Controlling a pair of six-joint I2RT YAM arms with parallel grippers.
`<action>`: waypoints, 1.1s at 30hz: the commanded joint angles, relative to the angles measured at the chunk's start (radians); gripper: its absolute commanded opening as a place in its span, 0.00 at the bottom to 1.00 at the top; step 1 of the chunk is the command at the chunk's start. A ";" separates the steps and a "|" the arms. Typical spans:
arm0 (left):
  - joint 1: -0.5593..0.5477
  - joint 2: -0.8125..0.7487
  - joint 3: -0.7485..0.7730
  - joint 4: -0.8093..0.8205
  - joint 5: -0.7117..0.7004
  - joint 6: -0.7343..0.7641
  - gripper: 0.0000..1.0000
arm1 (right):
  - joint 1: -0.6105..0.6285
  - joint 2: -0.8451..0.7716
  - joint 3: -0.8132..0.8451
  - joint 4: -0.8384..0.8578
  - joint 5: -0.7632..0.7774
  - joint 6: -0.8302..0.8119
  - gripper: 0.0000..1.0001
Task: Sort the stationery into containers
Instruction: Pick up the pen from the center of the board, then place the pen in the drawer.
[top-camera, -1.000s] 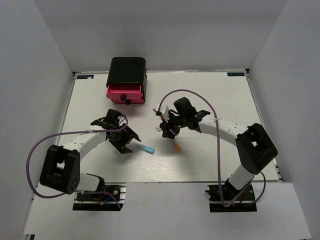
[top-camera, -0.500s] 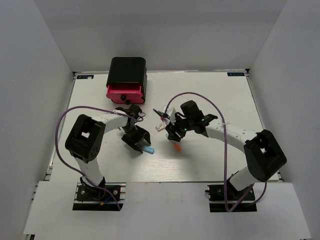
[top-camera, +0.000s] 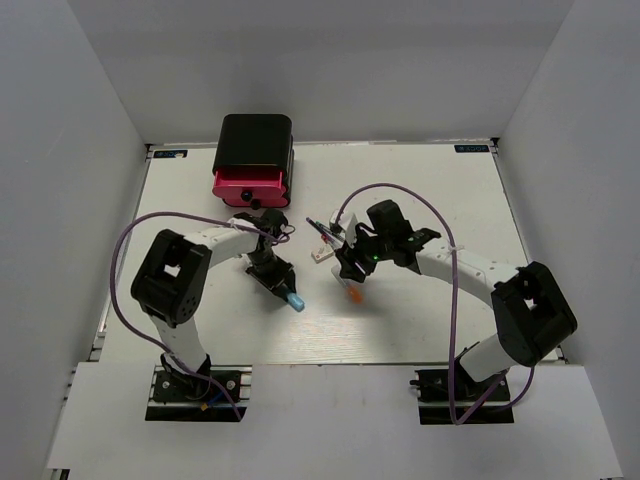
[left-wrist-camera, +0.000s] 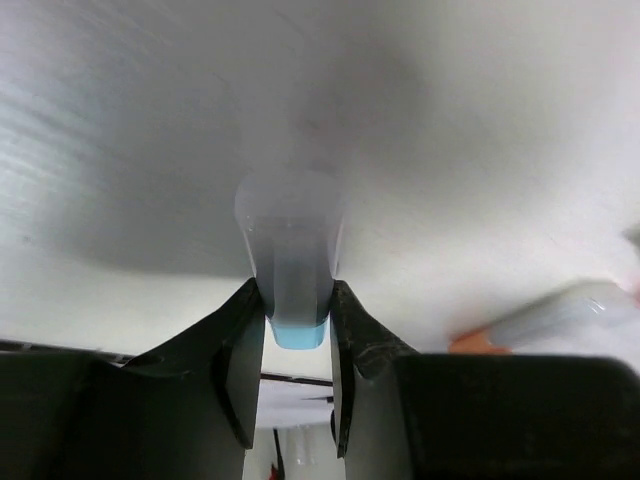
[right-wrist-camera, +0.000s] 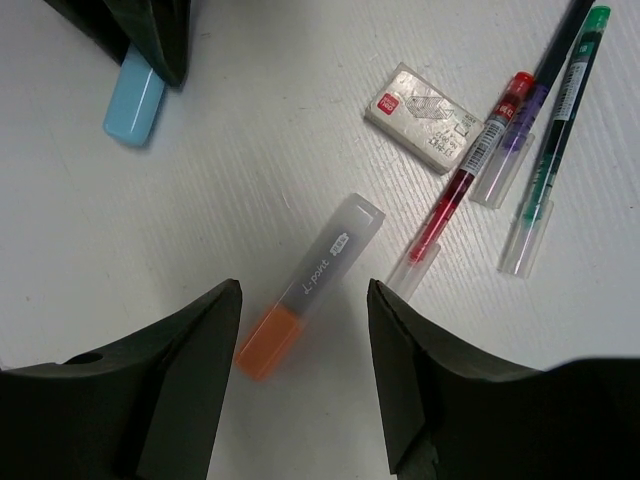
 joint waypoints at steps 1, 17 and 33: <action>-0.004 -0.140 0.101 0.004 -0.113 0.013 0.06 | -0.009 -0.033 -0.002 -0.008 -0.035 0.003 0.60; 0.107 -0.100 0.609 -0.056 -0.450 -0.061 0.10 | -0.024 -0.053 -0.016 -0.018 -0.055 -0.027 0.75; 0.236 -0.044 0.706 0.007 -0.443 -0.162 0.11 | -0.037 -0.066 -0.040 -0.013 -0.057 -0.029 0.75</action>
